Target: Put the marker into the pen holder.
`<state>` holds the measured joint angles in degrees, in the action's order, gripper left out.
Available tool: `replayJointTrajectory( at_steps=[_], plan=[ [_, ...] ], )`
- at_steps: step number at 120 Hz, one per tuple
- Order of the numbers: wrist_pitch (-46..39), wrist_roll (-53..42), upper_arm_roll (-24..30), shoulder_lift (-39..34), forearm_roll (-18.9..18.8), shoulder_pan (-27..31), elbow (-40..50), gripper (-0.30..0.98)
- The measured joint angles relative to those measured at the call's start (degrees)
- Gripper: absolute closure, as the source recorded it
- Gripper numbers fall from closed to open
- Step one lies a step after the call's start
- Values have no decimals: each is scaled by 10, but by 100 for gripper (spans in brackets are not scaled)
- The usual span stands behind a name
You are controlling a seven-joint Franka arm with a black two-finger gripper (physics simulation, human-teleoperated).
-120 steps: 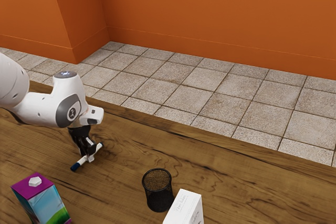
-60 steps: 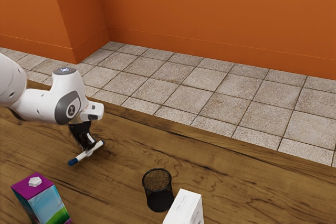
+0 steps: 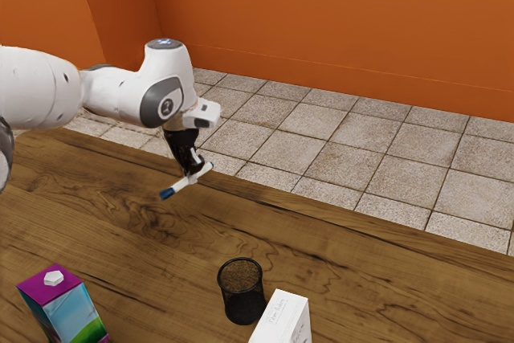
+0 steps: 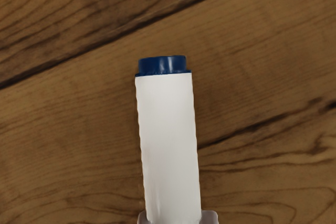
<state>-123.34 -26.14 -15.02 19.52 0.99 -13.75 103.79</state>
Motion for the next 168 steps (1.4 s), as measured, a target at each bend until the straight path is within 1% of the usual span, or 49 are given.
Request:
replayJointTrajectory(
  at_steps=[14,25,43,55,66,81,108,130,168],
  plan=[
    [111,5,10,23,-5,-42,-74,79],
    [208,15,19,28,-7,-70,-105,79],
    [367,40,42,54,-20,-96,-157,79],
    [443,57,49,80,-23,-107,-172,79],
    [490,70,61,107,-24,-112,-192,79],
    [528,85,71,134,-24,-118,-216,79],
    [561,103,92,138,-25,-124,-238,79],
    [570,114,94,149,-21,-143,-234,79],
    [567,124,95,181,-20,-145,-233,79]
  ],
)
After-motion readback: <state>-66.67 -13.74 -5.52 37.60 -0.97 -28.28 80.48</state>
